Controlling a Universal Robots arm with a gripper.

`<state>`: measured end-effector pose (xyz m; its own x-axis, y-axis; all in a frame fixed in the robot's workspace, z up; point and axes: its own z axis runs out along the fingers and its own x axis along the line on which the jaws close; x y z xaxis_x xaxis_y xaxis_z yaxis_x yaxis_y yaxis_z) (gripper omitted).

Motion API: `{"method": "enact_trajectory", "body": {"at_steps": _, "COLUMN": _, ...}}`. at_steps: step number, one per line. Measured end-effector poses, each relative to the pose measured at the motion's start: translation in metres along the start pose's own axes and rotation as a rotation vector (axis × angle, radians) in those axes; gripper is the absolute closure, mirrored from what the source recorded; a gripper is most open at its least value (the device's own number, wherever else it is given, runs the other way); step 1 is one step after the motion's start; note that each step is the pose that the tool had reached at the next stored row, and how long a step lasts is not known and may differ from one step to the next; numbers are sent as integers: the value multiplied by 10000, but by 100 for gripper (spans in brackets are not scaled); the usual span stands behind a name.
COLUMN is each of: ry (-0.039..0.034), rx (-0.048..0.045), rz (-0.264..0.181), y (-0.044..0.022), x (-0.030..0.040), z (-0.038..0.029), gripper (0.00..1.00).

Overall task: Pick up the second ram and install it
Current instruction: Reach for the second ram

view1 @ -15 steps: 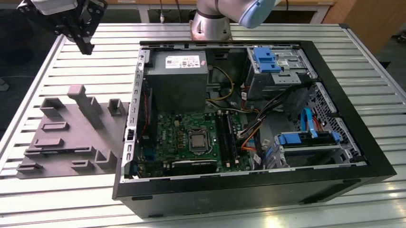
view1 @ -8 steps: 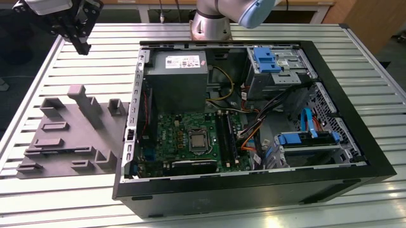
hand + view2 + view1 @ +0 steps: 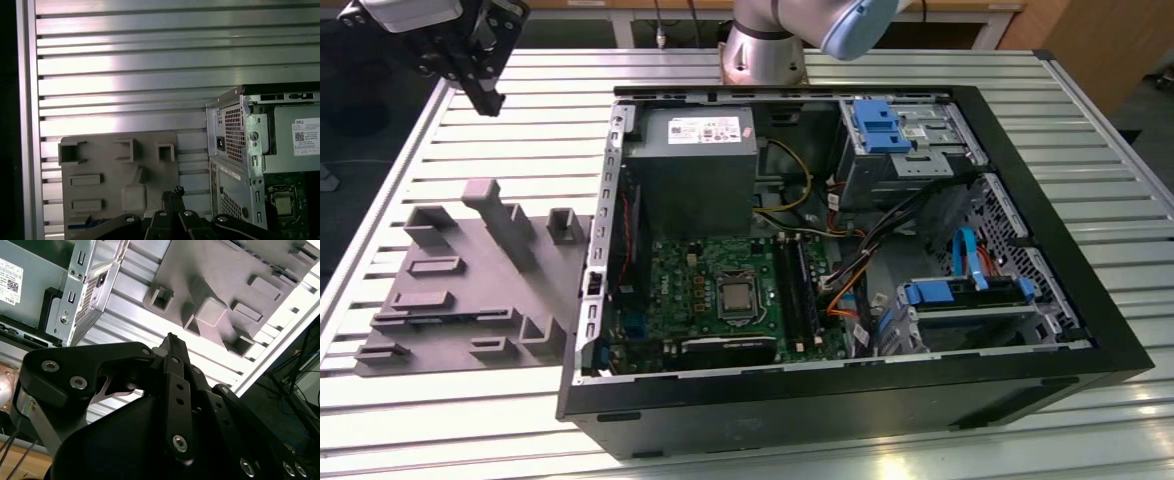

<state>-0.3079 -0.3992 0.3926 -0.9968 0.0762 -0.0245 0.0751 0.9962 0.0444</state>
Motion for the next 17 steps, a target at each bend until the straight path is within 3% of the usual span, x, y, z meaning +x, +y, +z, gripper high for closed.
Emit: {"method": "enact_trajectory", "body": {"at_steps": 17, "ry": 0, "rx": 0, "rz": 0, "y": -21, "x": 103, "z": 11, "gripper": 89}}
